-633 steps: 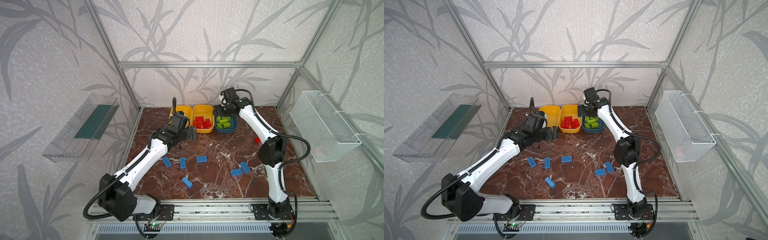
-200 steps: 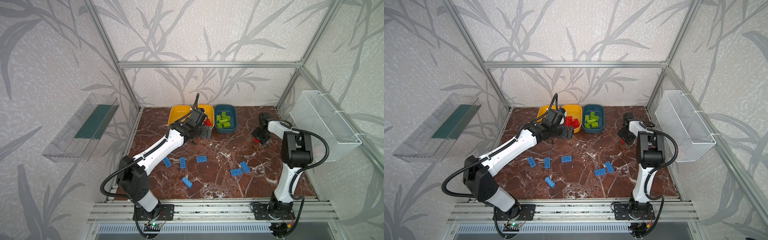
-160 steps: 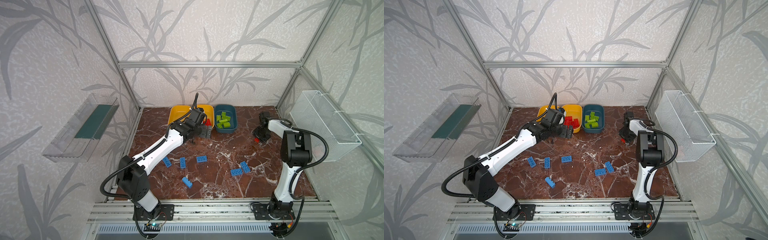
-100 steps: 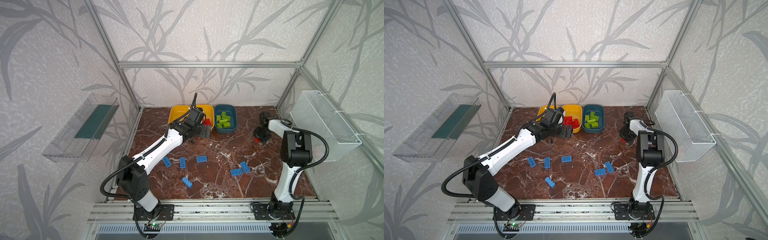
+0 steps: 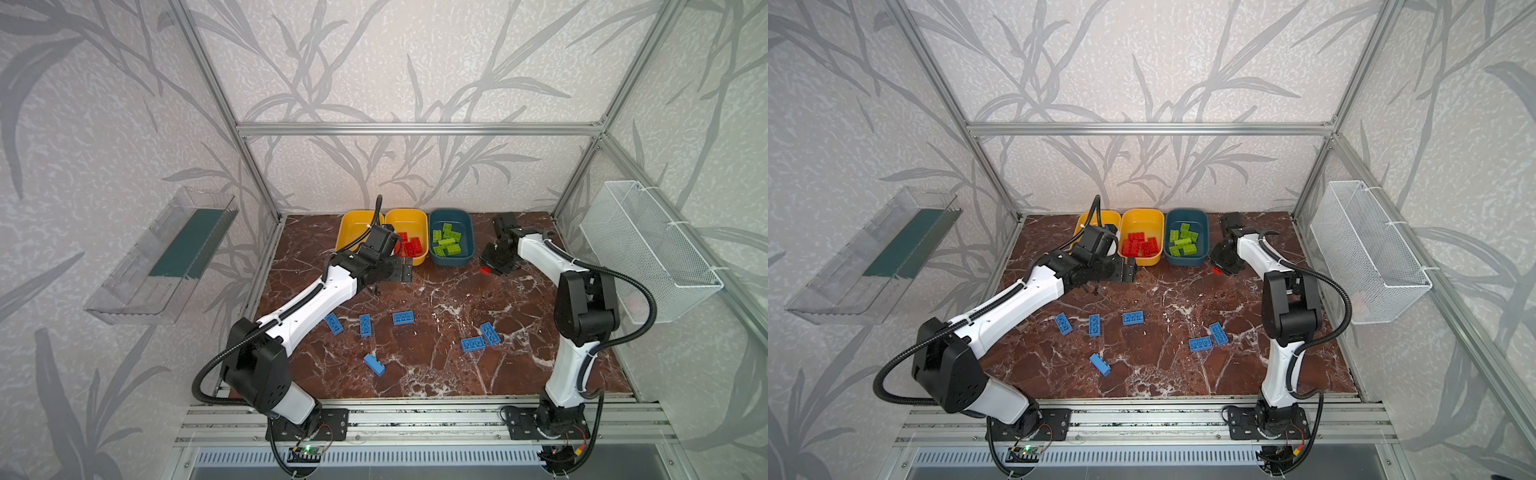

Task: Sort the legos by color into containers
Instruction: 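Carry the red brick with the right gripper into the yellow bin and release, then lower the left gripper onto a blue brick while the right gripper withdraws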

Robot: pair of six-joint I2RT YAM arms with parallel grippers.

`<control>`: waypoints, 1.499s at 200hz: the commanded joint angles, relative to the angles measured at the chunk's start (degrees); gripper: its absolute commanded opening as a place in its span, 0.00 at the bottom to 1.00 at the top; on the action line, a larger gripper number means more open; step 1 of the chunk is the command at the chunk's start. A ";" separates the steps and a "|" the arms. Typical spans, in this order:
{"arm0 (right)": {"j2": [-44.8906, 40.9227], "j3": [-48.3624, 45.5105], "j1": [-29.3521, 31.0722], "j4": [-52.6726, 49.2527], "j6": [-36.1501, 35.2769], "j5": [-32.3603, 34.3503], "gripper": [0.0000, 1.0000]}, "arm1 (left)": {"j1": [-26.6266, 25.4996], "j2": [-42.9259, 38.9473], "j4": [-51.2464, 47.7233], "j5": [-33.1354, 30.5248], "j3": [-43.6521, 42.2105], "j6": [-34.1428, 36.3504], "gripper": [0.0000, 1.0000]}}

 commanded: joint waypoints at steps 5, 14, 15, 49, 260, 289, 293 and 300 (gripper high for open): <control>-0.48 4.11 3.77 3.57 1.00 -7.70 0.30 | 1.28 -4.00 1.30 -0.17 -2.42 -1.55 0.99; 0.51 5.27 4.81 5.75 1.38 -10.20 0.30 | 1.68 -5.10 1.34 -0.37 -3.34 -1.75 0.99; 0.56 5.36 4.97 6.10 1.48 -10.56 0.30 | 1.72 -5.17 1.32 -0.47 -3.42 -1.74 0.99; 5.79 11.80 8.50 12.39 2.98 -16.61 0.30 | 2.84 -8.91 0.14 -1.94 -6.28 -2.19 0.99; 31.71 61.64 15.75 -5.20 -2.97 -15.14 0.87 | 11.27 -22.39 -3.77 -5.90 -14.94 -2.99 0.99; 24.17 56.66 16.69 -11.25 -9.38 -12.10 0.91 | 11.25 -21.95 -3.25 -4.81 -17.85 -7.51 0.99; 23.07 55.78 16.83 -12.05 -10.24 -11.72 0.92 | 11.25 -21.94 -3.39 -4.51 -18.27 -8.09 0.99; 21.17 53.94 17.19 -13.55 -11.56 -10.79 1.00 | 11.25 -21.77 -3.76 -3.99 -18.89 -9.38 0.99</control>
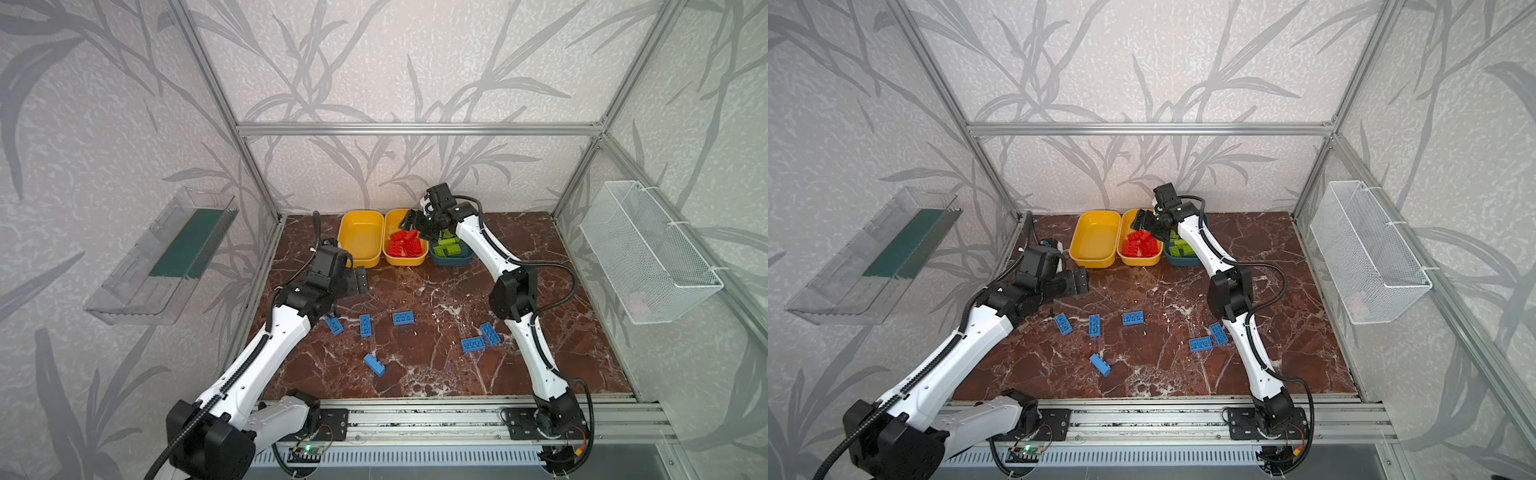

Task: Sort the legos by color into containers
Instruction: 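Lower the left gripper onto a blue brick while the right gripper withdraws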

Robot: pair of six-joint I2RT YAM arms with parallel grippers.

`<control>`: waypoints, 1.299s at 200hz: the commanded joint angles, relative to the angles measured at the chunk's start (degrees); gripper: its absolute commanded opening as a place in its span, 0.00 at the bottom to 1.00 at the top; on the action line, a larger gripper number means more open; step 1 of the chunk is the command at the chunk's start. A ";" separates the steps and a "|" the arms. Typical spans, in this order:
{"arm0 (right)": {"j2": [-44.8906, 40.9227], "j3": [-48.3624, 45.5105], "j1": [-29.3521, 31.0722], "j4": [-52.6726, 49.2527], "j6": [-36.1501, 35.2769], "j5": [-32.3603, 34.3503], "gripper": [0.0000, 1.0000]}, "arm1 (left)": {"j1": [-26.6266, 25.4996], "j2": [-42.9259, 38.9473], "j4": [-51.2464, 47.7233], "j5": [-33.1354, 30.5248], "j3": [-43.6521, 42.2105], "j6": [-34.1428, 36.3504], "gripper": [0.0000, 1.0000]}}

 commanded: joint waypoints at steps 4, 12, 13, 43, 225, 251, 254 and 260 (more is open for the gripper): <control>-10.69 -4.05 1.48 -7.13 -7.31 3.63 0.99 | 0.28 0.58 -0.52 1.96 -2.35 -5.35 0.99; -13.20 -6.44 1.83 -8.67 -8.75 4.73 0.99 | 0.28 0.83 -0.70 2.80 -3.04 -6.22 0.99; -13.57 -6.78 1.86 -8.82 -8.90 4.87 0.99 | 0.28 0.85 -0.67 2.87 -3.13 -6.39 0.99; -24.69 -23.47 3.06 -6.01 -10.36 4.87 0.99 | 0.10 0.06 0.24 4.60 -7.28 -11.74 0.99; -75.02 -81.67 5.34 3.02 -2.75 8.73 0.99 | -12.16 1.77 -3.70 -0.53 -12.73 -21.78 0.97; -77.48 -82.87 5.39 3.41 -1.98 9.79 0.99 | -12.13 4.04 -4.20 -0.53 -11.70 -20.13 0.97; -77.57 -82.84 5.34 3.38 -1.99 9.89 0.99 | -12.15 4.34 -4.34 -0.56 -11.48 -19.96 0.97; -77.67 -82.58 5.40 3.12 -2.02 9.94 0.99 | -12.08 4.98 -4.91 -0.88 -11.06 -19.84 0.97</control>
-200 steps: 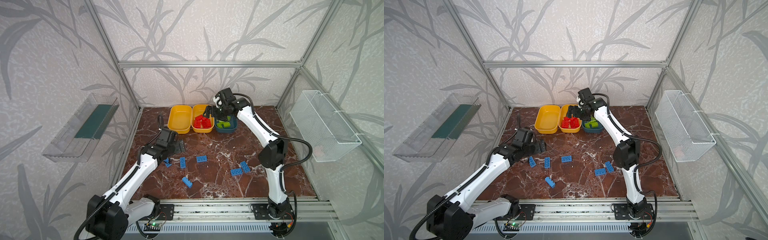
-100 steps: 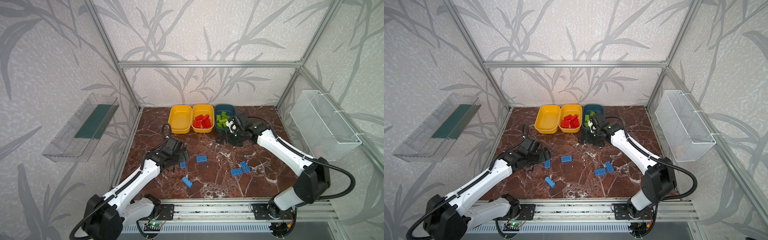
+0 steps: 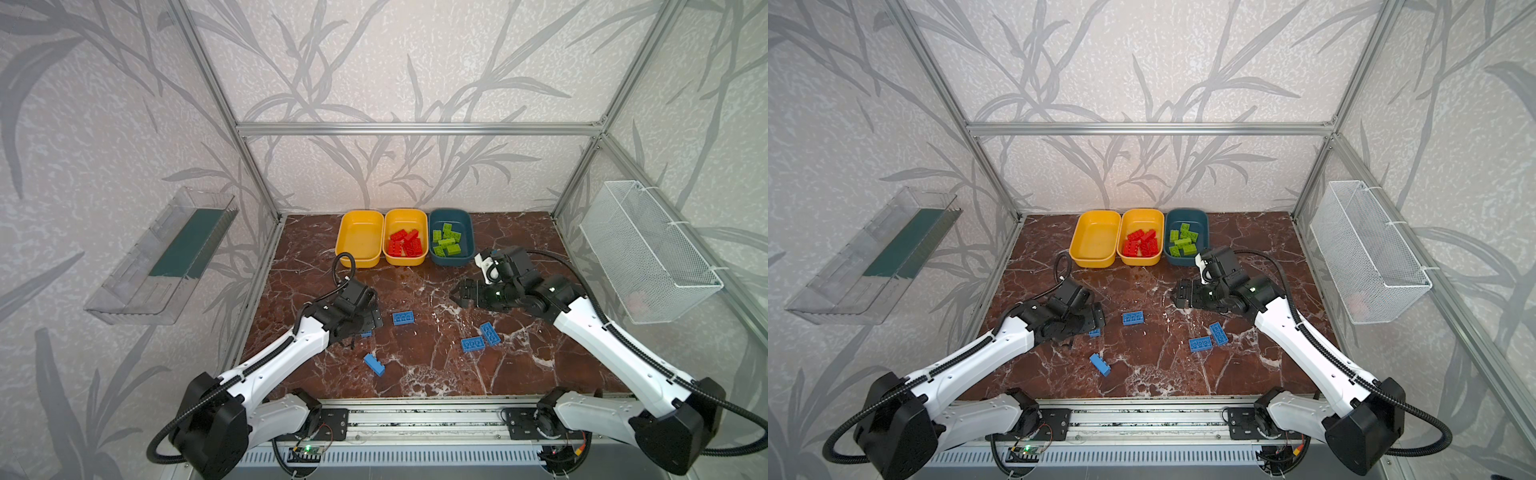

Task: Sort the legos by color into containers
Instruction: 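Lower the left gripper onto a blue brick while the right gripper withdraws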

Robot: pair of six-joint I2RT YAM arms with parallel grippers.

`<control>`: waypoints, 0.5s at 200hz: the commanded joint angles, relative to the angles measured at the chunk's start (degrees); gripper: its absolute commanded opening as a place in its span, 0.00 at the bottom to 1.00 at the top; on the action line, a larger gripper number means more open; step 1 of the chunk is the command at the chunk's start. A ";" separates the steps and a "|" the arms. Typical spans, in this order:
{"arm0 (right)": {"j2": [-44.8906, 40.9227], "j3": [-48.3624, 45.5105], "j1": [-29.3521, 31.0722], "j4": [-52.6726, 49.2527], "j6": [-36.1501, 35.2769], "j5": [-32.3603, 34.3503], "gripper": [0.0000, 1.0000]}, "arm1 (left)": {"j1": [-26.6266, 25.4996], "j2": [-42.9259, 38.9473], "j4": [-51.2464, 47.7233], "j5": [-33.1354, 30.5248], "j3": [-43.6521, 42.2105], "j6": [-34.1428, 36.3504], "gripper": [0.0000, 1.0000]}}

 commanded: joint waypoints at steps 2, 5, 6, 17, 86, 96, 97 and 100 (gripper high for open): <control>-1.83 -0.19 0.31 -1.25 0.66 1.66 0.99 | 0.00 2.26 -2.64 -1.91 1.82 1.33 0.97; -1.79 0.04 0.29 -1.37 0.54 1.62 0.99 | -0.02 2.60 -2.95 -2.15 2.04 1.26 0.97; -1.74 0.07 0.30 -1.44 0.51 1.63 0.99 | -0.03 2.69 -3.09 -2.23 2.15 1.21 0.97; -1.24 0.90 0.31 -1.98 0.31 1.61 0.99 | 0.03 3.86 -4.07 -2.88 2.76 1.24 0.97; 2.08 2.69 0.29 -0.81 0.41 1.10 0.99 | 0.08 8.80 -4.48 -2.50 4.38 3.60 0.96; 2.87 3.04 0.30 -0.50 0.37 1.01 0.99 | 0.12 9.64 -4.36 -2.29 4.66 4.00 0.96; 2.96 3.07 0.31 -0.43 0.38 0.97 0.99 | 0.14 9.73 -4.37 -2.26 4.65 4.03 0.97; 3.15 3.29 0.31 -0.39 0.39 0.94 0.99 | 0.12 9.95 -4.29 -2.19 4.66 4.18 0.96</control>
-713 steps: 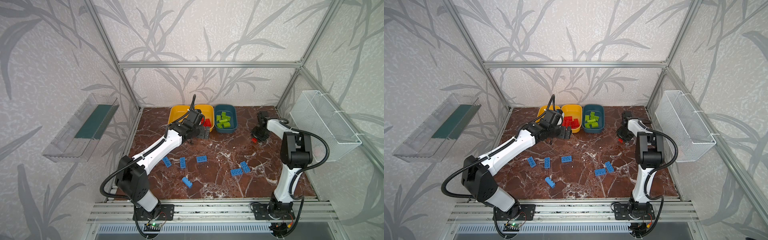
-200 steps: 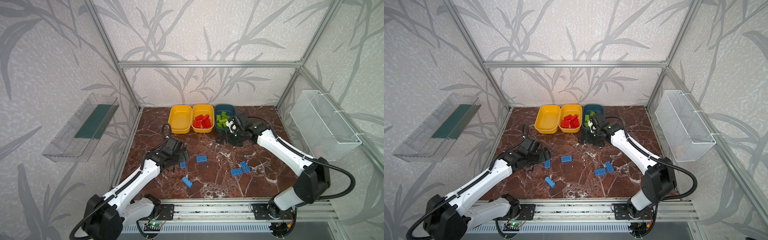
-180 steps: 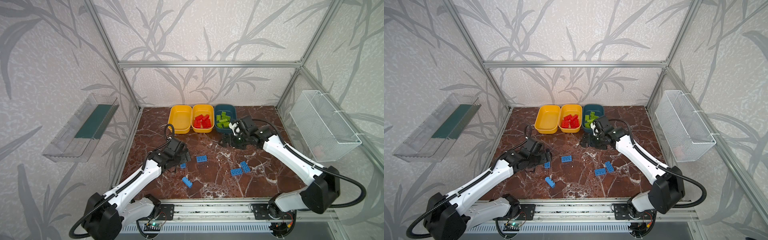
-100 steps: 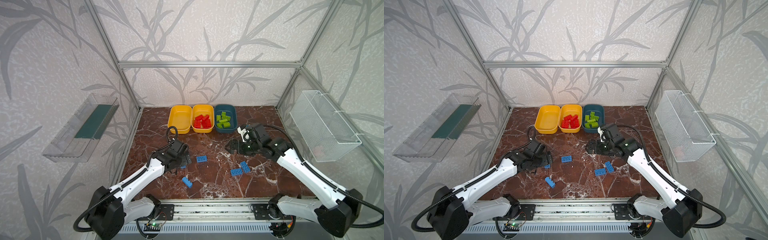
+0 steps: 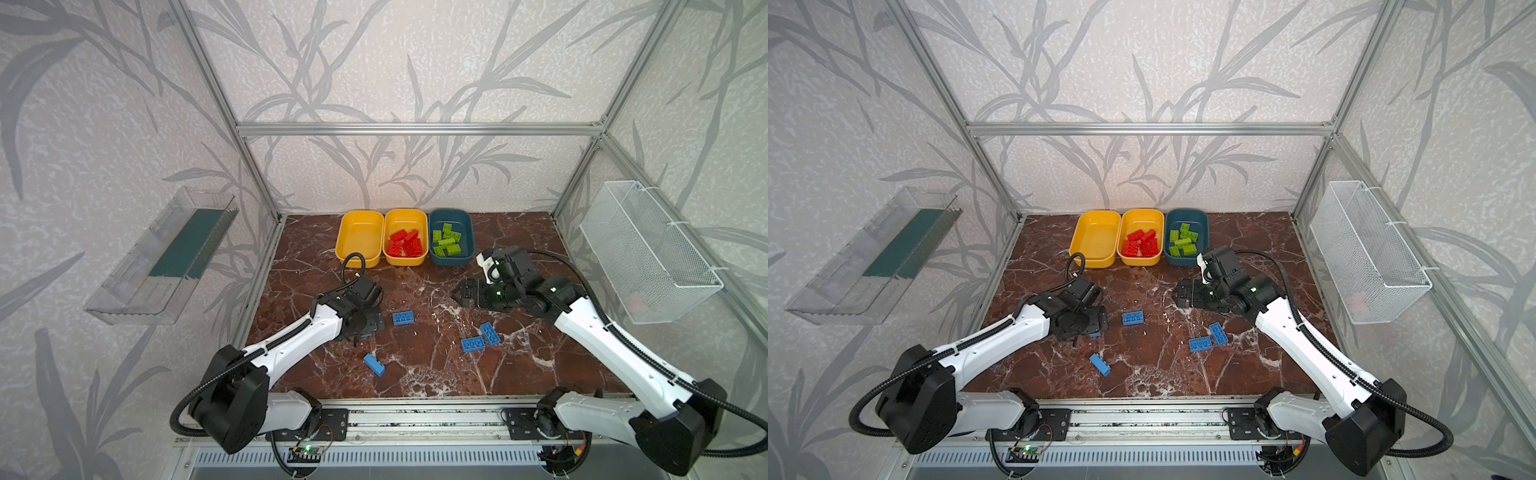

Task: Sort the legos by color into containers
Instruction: 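Lower the left gripper onto a blue brick while the right gripper withdraws, then close the left gripper on the blue 2x3 brick and lift it, then carry the blue brick with the left gripper into the empty yellow bin and release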

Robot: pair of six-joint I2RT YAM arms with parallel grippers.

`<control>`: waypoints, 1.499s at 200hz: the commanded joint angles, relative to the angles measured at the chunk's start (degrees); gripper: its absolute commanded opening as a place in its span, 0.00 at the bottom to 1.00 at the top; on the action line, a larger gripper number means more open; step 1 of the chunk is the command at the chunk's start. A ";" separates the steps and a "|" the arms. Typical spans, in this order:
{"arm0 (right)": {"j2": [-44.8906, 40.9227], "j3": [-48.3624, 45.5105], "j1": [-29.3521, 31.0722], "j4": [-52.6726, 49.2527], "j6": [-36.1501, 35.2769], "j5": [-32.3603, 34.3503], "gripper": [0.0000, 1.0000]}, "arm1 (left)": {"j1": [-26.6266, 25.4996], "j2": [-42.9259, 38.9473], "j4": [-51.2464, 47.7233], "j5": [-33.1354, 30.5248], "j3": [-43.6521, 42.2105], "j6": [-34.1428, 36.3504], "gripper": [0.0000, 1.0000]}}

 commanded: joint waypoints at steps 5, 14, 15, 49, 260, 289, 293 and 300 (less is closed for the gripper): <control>2.00 2.37 0.24 0.31 0.13 0.06 0.99 | 0.08 1.99 -1.38 -1.41 1.80 1.56 0.96; 2.73 2.76 0.31 0.67 0.13 -0.11 0.99 | 0.23 2.88 -1.15 -1.23 2.07 2.05 0.96; 2.77 2.83 0.31 0.68 0.13 -0.16 0.99 | 0.23 3.05 -1.12 -1.18 2.12 2.12 0.96; 5.08 4.29 0.30 1.91 0.48 -0.82 0.99 | 0.92 6.42 -0.40 -0.64 3.47 3.93 0.91; 15.83 14.97 -0.06 0.64 -1.53 -0.77 0.99 | 6.19 20.00 0.33 4.58 12.06 10.73 0.24; 16.81 16.51 -0.48 0.82 -1.63 -1.39 0.99 | 7.96 20.46 -2.83 3.83 19.34 13.05 0.21; 16.87 16.69 -0.61 0.93 -1.63 -1.51 0.99 | 8.45 20.76 -3.29 3.88 20.64 13.41 0.22; 17.03 16.95 -0.87 0.98 -1.63 -1.61 0.99 | 9.26 21.37 -4.06 3.76 23.03 14.14 0.21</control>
